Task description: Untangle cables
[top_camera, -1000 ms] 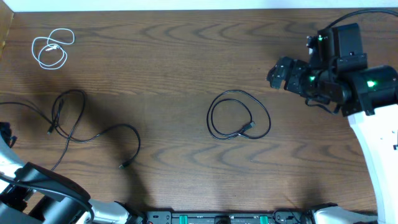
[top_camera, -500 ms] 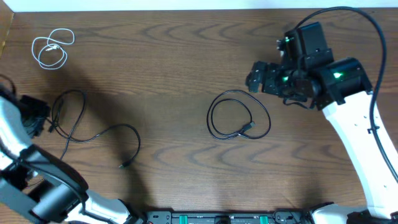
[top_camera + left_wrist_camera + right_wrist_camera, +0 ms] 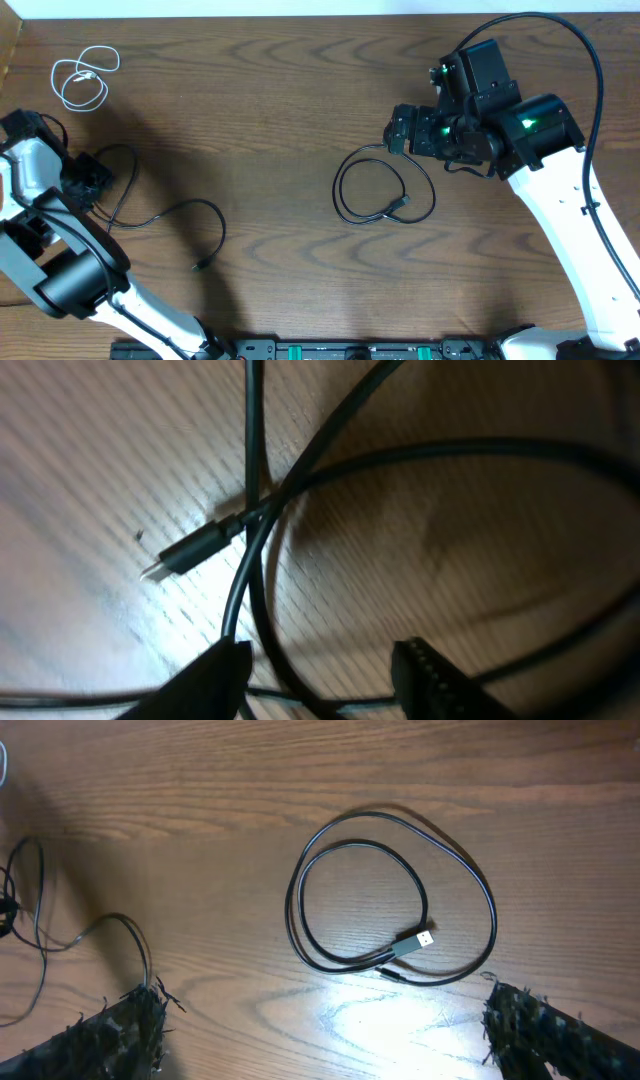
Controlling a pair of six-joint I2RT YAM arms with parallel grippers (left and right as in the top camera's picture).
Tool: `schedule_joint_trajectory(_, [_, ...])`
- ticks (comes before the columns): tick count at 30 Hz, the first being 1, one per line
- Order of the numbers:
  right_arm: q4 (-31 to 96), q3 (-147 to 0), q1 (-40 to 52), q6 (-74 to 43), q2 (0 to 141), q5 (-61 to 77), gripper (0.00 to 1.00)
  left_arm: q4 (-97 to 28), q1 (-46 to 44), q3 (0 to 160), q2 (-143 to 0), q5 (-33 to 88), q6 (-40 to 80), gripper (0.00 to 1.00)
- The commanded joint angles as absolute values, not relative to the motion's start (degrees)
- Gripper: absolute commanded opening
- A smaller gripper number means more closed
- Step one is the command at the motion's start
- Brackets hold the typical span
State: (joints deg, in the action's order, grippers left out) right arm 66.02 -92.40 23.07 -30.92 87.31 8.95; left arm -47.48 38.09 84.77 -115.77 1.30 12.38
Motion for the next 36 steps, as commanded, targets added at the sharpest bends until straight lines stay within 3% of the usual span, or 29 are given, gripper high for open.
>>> schedule_joint_trajectory(1, [65.9, -92.0, 23.4, -30.1, 87.4, 8.5, 0.99, -47.4, 38.1, 84.4, -116.9, 0.4, 10.1, 0.3])
schedule_joint_trajectory(3, [65.6, -92.0, 23.4, -30.1, 87.4, 8.5, 0.99, -47.4, 38.1, 84.6, -116.5, 0.4, 10.1, 0.09])
schedule_joint_trajectory(4, [65.3, -92.0, 23.4, -30.1, 87.4, 8.5, 0.99, -47.5, 38.1, 84.9, -116.2, 0.6, 10.1, 0.08])
schedule_joint_trajectory(11, [64.9, -92.0, 23.4, -30.1, 87.4, 8.5, 0.99, -50.0, 38.2, 90.1, -108.3, 10.9, 12.8, 0.08])
schedule_joint_trajectory(18, [65.7, -92.0, 24.4, -30.1, 87.4, 8.5, 0.99, -44.4, 40.6, 91.9, -91.6, 10.9, 36.2, 0.07])
schedule_joint_trajectory(21, [65.7, -92.0, 24.9, -30.1, 87.4, 8.5, 0.99, -40.0, 41.2, 91.9, -85.9, 10.5, 35.9, 0.08])
schedule_joint_trajectory(23, [65.7, -92.0, 25.1, -30.1, 87.4, 8.5, 0.99, -38.9, 41.1, 91.9, -83.9, 9.6, 31.4, 0.14])
schedule_joint_trajectory(27, [65.6, -92.0, 25.7, -30.1, 87.5, 8.5, 0.99, -41.6, 39.7, 90.8, -84.4, 4.3, 15.9, 0.56])
schedule_joint_trajectory(29, [65.6, -92.0, 26.2, -30.1, 87.5, 8.5, 0.99, -42.9, 39.0, 88.8, -86.1, -1.5, 11.2, 0.7])
schedule_joint_trajectory(31, [65.6, -92.0, 26.5, -30.1, 87.4, 8.5, 0.99, -43.0, 38.9, 86.8, -88.1, -4.7, 7.9, 0.74])
schedule_joint_trajectory(36, [65.7, -92.0, 27.6, -29.9, 87.4, 8.5, 0.99, -38.4, 38.7, 82.0, -94.0, -5.5, 6.0, 0.75])
